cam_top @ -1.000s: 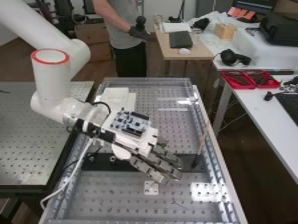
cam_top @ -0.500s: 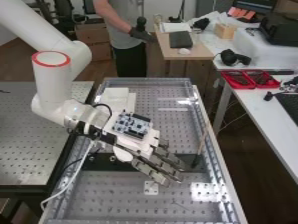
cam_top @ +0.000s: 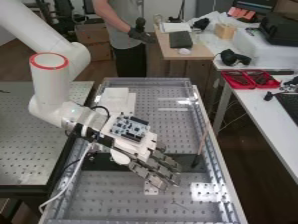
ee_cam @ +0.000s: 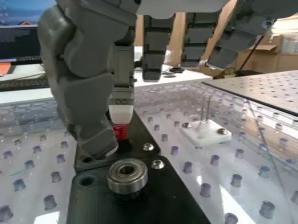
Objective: Grab the pcb board and place it in the clear container
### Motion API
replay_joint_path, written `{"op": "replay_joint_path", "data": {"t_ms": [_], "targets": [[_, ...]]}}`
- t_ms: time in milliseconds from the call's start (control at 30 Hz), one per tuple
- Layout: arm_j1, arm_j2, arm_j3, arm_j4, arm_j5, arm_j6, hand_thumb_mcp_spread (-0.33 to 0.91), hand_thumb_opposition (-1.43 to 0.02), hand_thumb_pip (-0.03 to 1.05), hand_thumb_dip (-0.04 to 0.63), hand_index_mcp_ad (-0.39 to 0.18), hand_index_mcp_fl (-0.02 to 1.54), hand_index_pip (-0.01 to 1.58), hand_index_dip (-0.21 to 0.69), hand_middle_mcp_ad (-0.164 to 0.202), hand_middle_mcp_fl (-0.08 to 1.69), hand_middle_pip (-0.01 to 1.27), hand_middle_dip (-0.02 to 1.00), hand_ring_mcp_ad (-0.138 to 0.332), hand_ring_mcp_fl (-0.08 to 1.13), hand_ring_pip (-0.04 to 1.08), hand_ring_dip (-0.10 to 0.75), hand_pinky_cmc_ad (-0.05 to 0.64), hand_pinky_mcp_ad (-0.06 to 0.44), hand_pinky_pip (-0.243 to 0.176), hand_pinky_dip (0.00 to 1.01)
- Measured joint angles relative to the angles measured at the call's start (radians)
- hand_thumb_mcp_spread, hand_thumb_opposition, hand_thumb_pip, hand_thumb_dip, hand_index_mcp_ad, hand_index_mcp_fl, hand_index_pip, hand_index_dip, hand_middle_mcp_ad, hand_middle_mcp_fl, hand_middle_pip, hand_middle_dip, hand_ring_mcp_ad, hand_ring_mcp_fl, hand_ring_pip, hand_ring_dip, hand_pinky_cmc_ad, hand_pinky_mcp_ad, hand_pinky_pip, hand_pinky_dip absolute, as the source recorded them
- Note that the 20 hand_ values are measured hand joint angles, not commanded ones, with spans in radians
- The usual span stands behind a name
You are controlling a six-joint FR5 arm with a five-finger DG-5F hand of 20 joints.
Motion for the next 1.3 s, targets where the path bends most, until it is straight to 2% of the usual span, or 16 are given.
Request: {"op": "replay_joint_path", "data": {"t_ms": [1300], "targets": [[-0.012,-0.034,0.042,-0.012,-0.026,-0.010,0.71,-0.85,0.40,0.298,-0.168,0.28,1.39,0.330,-0.028,0.20,0.14,0.19,0.101,0.07,0.10,0.056,0.344,0.147,-0.026,0.15]]}}
